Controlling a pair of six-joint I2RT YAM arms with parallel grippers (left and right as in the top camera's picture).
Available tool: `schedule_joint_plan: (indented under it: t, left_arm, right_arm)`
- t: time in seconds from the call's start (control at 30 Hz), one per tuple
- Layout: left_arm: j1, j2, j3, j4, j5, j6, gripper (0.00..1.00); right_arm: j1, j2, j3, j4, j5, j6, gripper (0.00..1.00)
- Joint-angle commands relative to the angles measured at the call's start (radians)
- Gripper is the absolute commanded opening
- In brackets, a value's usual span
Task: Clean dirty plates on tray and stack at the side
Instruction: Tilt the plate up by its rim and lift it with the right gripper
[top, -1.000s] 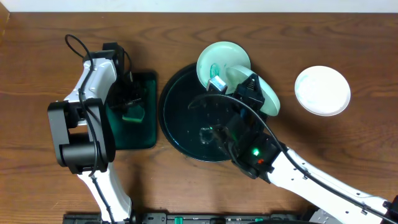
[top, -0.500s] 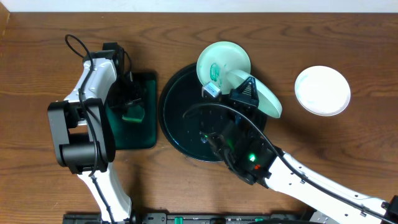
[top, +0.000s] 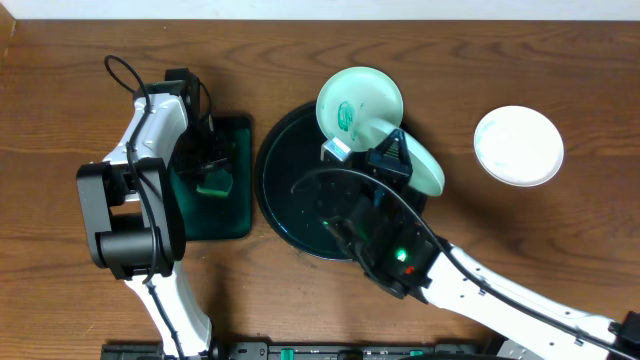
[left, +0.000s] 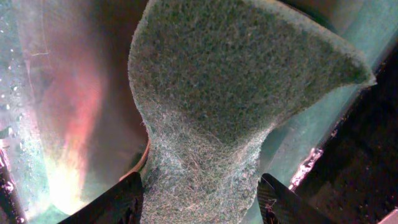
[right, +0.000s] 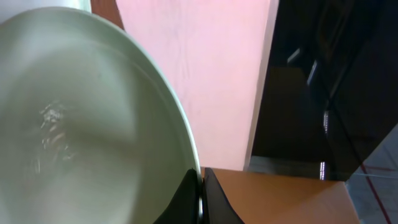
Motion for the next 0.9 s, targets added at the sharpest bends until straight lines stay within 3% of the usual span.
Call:
schedule_joint_plan:
  t: [0.0, 0.1, 0.2, 0.3, 0.4, 0.5, 0.57, 0.67, 0.77, 0.87]
  left_arm:
    - [0.000, -0.010, -0.005, -0.011, -0.005, -0.005, 0.60]
    - [0.000, -0.010, -0.005, -0.013, -0.005, -0.006, 0.60]
    - [0.000, -0.010, -0.005, -0.023, -0.006, -0.005, 0.60]
    - [0.000, -0.010, -0.005, -0.020, -0.005, -0.005, 0.60]
    - [0.000, -0.010, -0.005, -0.021, -0.006, -0.005, 0.60]
    - [0.000, -0.010, -0.005, -0.021, -0.005, -0.005, 0.60]
    - [0.000, -0.010, -0.005, -0.020, -0.005, -0.005, 0.60]
    - [0.000, -0.010, -0.006, -0.023, -0.006, -0.005, 0.60]
    - [0.000, -0.010, -0.006, -0.018, -0.005, -0.005, 0.60]
    - [0.000, -0.010, -0.006, -0.018, -0.006, -0.005, 0.60]
  right_arm:
    - [0.055, 0.035, 0.004, 0.055, 0.061, 0.060, 0.01]
    - [0.019, 0.042, 0.004, 0.045, -0.042, 0.140, 0.01]
    - [0.057, 0.048, 0.006, 0.093, 0.051, 0.072, 0.01]
    - [0.029, 0.052, 0.006, 0.084, -0.020, 0.121, 0.01]
    - [0.060, 0.059, 0.011, 0.100, 0.069, 0.068, 0.01]
    - [0.037, 0.055, 0.011, 0.058, -0.045, 0.151, 0.01]
    - [0.043, 0.057, 0.012, 0.063, 0.032, 0.141, 0.01]
    - [0.038, 0.050, 0.012, 0.026, -0.039, 0.228, 0.01]
    - [0.047, 0.046, 0.013, 0.027, 0.010, 0.258, 0.01]
    - [0.042, 0.045, 0.013, -0.061, -0.099, 0.458, 0.01]
